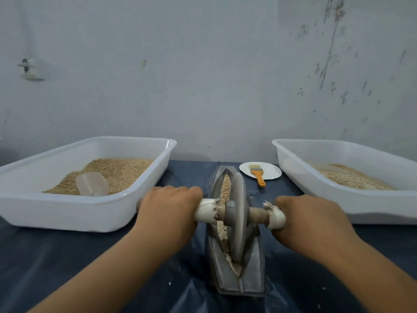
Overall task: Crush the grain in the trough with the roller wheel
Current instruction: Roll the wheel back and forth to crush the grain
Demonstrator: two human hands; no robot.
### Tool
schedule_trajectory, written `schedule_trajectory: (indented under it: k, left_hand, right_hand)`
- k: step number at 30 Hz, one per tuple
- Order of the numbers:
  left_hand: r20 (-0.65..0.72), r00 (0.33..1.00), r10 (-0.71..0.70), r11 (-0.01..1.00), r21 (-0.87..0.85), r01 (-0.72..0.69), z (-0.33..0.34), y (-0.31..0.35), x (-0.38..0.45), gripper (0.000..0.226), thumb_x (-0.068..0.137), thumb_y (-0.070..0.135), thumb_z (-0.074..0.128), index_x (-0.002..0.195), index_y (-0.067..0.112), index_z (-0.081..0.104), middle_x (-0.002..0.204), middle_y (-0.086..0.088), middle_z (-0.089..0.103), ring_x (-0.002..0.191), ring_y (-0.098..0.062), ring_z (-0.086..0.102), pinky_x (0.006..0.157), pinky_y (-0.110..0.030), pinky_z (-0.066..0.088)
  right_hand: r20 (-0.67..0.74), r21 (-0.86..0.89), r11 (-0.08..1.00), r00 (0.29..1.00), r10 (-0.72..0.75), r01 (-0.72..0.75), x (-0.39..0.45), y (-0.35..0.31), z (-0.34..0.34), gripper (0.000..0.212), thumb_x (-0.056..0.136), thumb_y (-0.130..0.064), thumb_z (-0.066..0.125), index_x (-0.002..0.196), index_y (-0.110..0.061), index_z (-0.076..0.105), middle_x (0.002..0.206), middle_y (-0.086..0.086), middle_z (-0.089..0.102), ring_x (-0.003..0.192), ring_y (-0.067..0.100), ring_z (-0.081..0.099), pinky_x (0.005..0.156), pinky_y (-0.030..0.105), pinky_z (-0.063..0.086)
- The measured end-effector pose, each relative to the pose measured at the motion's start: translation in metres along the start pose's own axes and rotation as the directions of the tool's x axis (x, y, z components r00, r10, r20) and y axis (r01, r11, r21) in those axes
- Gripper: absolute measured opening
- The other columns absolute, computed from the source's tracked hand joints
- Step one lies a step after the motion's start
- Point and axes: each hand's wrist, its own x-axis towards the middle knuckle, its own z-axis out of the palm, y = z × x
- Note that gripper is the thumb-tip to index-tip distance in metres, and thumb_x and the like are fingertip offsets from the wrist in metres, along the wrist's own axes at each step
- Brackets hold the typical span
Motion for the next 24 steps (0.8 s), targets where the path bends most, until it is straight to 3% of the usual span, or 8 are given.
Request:
schedule_trajectory:
  k: [3,7,10,12,14,18,21,24]
  left_hand:
    - [0.047,0.988,-0.144,0.989,-0.014,0.145,0.009,0.005,0.019,0.020,0.082,0.030,0.059,0.080,0.032,0.039,0.061,0.009,0.035,0.053,-0.008,0.030,0.047,-0.025,0.010]
    - [0.153,0.971,-0.183,0.981,-0.032,0.189,0.003,0.011,0.037,0.021,0.085,0.025,0.059,0.087,0.032,0.040,0.066,0.009,0.036,0.054,-0.008,0.026,0.047,-0.027,0.009]
    - [-0.017,0.994,-0.109,0.994,-0.014,0.108,0.001,0.012,0.018,0.030,0.078,0.028,0.066,0.079,0.031,0.035,0.059,0.009,0.030,0.051,-0.009,0.024,0.050,-0.026,0.006]
    - [-0.118,0.993,-0.015,1.000,0.024,0.018,-0.002,0.012,0.002,0.048,0.056,0.024,0.078,0.068,0.028,0.032,0.053,0.010,0.025,0.048,-0.012,0.023,0.051,-0.025,0.004]
    - [-0.155,0.987,-0.039,0.999,-0.001,0.039,-0.003,0.009,-0.003,0.055,0.042,0.020,0.081,0.063,0.025,0.030,0.049,0.010,0.027,0.046,-0.014,0.022,0.052,-0.022,-0.002]
    - [-0.021,0.984,-0.180,0.981,-0.073,0.178,0.019,0.006,0.009,0.022,0.080,0.029,0.061,0.077,0.028,0.039,0.062,0.008,0.039,0.059,-0.014,0.040,0.046,-0.026,0.010]
    - [0.047,0.974,-0.222,0.962,-0.155,0.226,0.021,0.006,0.012,0.011,0.085,0.029,0.055,0.085,0.028,0.044,0.067,0.008,0.042,0.066,-0.015,0.046,0.052,-0.029,0.023]
    - [-0.040,0.976,-0.212,0.965,-0.168,0.203,0.018,0.006,-0.010,0.024,0.078,0.026,0.064,0.076,0.025,0.040,0.061,0.007,0.043,0.057,-0.018,0.043,0.052,-0.030,0.020]
  right_hand:
    - [0.103,0.052,0.997,0.993,0.055,-0.061,0.017,-0.007,0.000,0.015,0.079,-0.043,0.055,0.073,-0.033,0.045,0.070,-0.012,0.053,0.063,0.007,0.048,0.050,0.026,0.030]
    - [0.180,0.115,0.990,0.981,0.066,-0.087,0.029,-0.012,0.002,0.011,0.083,-0.037,0.057,0.079,-0.032,0.048,0.078,-0.011,0.056,0.073,0.014,0.053,0.059,0.029,0.039]
    - [0.079,0.102,0.991,0.994,0.076,-0.084,0.006,-0.007,0.003,0.018,0.083,-0.041,0.056,0.075,-0.032,0.041,0.071,-0.011,0.052,0.066,0.009,0.048,0.050,0.026,0.029]
    - [-0.031,0.053,0.997,0.998,0.063,-0.061,-0.010,-0.005,0.005,0.023,0.081,-0.046,0.055,0.074,-0.032,0.037,0.067,-0.011,0.050,0.062,0.006,0.046,0.047,0.025,0.025]
    - [-0.119,-0.031,0.999,0.992,0.035,-0.039,-0.017,-0.006,0.005,0.025,0.079,-0.049,0.054,0.075,-0.033,0.035,0.064,-0.012,0.047,0.057,0.005,0.042,0.046,0.025,0.021]
    - [-0.053,-0.005,1.000,0.998,0.029,-0.029,0.009,-0.017,-0.007,0.021,0.083,-0.039,0.053,0.074,-0.032,0.036,0.067,-0.009,0.046,0.067,0.017,0.046,0.055,0.030,0.029]
    - [0.004,0.011,1.000,1.000,0.014,-0.014,0.024,-0.024,-0.013,0.006,0.084,-0.031,0.054,0.083,-0.030,0.048,0.078,-0.007,0.059,0.072,0.021,0.051,0.061,0.030,0.035]
    - [-0.189,-0.116,0.992,0.980,-0.061,0.039,0.011,-0.022,-0.013,0.025,0.078,-0.034,0.062,0.072,-0.030,0.038,0.063,-0.008,0.046,0.060,0.020,0.041,0.055,0.030,0.027]
